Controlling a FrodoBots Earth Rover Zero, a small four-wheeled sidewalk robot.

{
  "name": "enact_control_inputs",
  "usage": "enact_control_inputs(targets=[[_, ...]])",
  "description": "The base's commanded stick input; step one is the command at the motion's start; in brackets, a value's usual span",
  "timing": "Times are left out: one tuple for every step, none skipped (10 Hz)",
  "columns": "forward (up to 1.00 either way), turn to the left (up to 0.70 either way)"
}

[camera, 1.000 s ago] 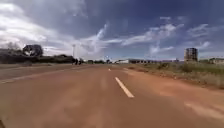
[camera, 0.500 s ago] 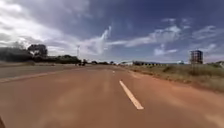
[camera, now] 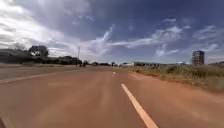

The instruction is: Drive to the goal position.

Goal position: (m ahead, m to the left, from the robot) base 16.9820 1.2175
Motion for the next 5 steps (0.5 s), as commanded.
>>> enact_control_inputs(targets=[[1.00, 0.00], [1.00, 0.00], [1.00, 0.00], [1.00, 0.00], [1.00, 0.00]])
